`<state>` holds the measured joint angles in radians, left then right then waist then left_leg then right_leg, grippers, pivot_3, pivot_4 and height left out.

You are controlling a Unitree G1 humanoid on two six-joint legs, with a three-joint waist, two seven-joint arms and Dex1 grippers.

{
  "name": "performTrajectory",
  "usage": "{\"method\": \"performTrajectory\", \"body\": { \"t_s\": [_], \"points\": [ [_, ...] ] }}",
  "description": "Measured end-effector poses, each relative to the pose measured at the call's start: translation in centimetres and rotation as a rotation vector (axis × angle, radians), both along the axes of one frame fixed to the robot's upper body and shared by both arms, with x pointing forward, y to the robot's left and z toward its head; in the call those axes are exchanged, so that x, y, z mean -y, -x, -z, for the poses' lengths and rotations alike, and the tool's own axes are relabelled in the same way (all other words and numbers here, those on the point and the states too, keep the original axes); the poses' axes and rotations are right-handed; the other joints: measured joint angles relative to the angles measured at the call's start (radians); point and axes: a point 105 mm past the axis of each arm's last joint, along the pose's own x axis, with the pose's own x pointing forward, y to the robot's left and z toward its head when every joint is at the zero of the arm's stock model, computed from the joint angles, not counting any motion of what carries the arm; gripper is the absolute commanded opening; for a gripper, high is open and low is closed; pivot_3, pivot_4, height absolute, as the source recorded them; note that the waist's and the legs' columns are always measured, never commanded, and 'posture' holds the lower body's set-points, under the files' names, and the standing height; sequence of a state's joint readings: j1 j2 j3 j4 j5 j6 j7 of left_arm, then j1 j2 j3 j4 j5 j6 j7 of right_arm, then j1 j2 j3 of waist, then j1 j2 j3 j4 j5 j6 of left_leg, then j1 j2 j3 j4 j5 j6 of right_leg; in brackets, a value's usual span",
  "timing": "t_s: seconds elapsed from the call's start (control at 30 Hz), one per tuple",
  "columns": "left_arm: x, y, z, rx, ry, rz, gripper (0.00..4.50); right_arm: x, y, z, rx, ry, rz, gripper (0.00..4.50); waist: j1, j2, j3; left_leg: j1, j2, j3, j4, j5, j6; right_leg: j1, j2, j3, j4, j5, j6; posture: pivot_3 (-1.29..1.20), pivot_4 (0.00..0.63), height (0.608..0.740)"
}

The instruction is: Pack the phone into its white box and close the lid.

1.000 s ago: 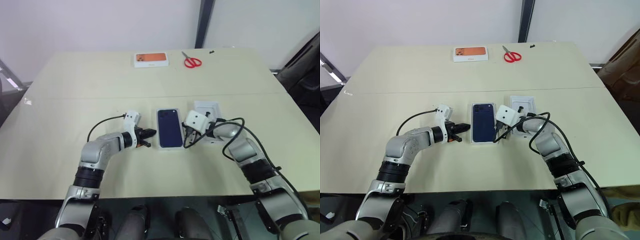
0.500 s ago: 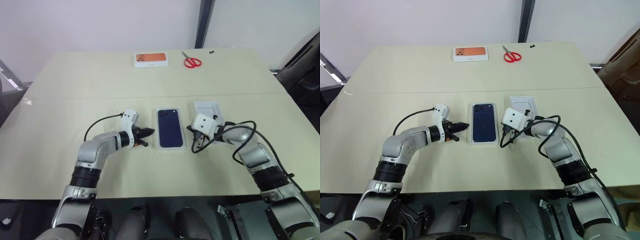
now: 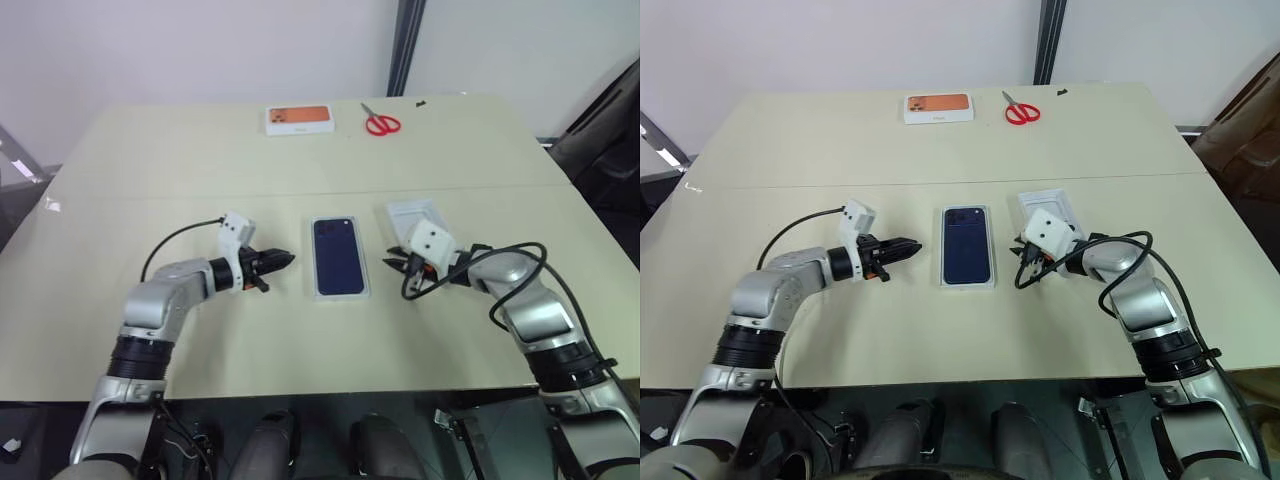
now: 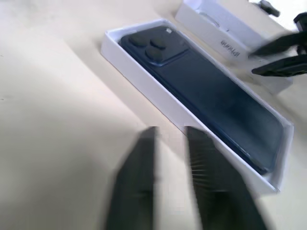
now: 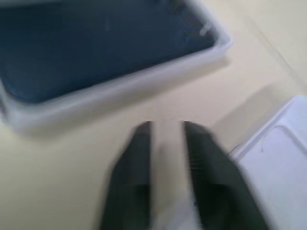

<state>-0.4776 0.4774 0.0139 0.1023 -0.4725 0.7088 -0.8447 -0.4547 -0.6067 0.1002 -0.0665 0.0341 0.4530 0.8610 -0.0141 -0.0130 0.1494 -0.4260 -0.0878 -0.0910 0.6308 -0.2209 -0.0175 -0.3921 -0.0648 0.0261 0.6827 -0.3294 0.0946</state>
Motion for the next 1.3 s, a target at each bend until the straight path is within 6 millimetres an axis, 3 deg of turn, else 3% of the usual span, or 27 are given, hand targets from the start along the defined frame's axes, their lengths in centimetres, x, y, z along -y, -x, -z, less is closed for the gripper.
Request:
{"method": "performTrajectory", "body": {
  "t_s": [0.13,0.3,0.5,0.67,0.8,1.03,1.3],
  "points": [
    [-1.4,0.2,-0.8,0.052,-0.027,0.02,4.45,0.9,-0.8,-1.8,-0.008,-0.08,0.095,4.48,0.007,0.0,0.0,0.0,0.0,0.0,0.0,0.0,0.0,0.001,-0.001,0.0,-0.001,0.0,0.0,0.0,0.15,0.734],
    [-3.3,0.3,-0.5,0.12,-0.071,0.016,4.49,1.1,0.5,-0.6,-0.055,-0.098,0.102,4.5,0.003,0.0,0.0,0.0,0.0,0.0,0.0,-0.002,0.004,0.0,-0.001,0.0,-0.001,0.0,0.0,0.0,0.15,0.734],
    [-4.1,1.8,-1.0,0.291,-0.118,0.075,4.49,2.0,1.6,0.2,-0.038,-0.084,0.192,4.5,0.003,0.0,0.0,0.0,0.0,0.0,-0.001,-0.003,0.005,0.0,-0.001,0.0,-0.001,0.0,0.0,0.0,0.15,0.734],
    [-4.6,2.6,-2.3,0.382,-0.11,0.125,4.49,3.0,1.0,0.3,-0.14,-0.082,0.357,4.5,0.002,0.001,0.001,0.0,0.0,0.0,-0.001,-0.004,0.006,0.0,-0.001,0.0,-0.001,0.0,0.0,0.0,0.15,0.734],
    [-4.2,2.9,-2.6,0.417,-0.113,0.179,4.49,2.5,-0.1,-1.1,-0.192,-0.081,0.421,4.5,0.001,0.001,0.001,0.0,0.0,0.0,-0.001,-0.004,0.006,-0.001,-0.001,0.0,-0.001,0.0,0.0,0.0,0.15,0.734],
    [-3.5,3.0,-2.2,0.42,-0.098,0.216,4.49,2.3,-1.5,-1.4,-0.351,-0.046,0.482,4.5,0.002,0.002,0.001,-0.001,0.0,0.0,-0.001,-0.004,0.007,-0.001,-0.001,0.0,-0.001,0.0,0.0,0.0,0.15,0.734],
    [-2.7,3.6,-1.5,0.411,-0.086,0.218,4.49,1.6,-1.1,-0.3,-0.508,-0.02,0.536,4.5,-0.005,0.002,0.001,-0.001,0.0,0.001,-0.002,-0.004,0.007,-0.002,-0.001,0.001,0.0,0.0,0.0,0.0,0.15,0.734]
  ]
}}
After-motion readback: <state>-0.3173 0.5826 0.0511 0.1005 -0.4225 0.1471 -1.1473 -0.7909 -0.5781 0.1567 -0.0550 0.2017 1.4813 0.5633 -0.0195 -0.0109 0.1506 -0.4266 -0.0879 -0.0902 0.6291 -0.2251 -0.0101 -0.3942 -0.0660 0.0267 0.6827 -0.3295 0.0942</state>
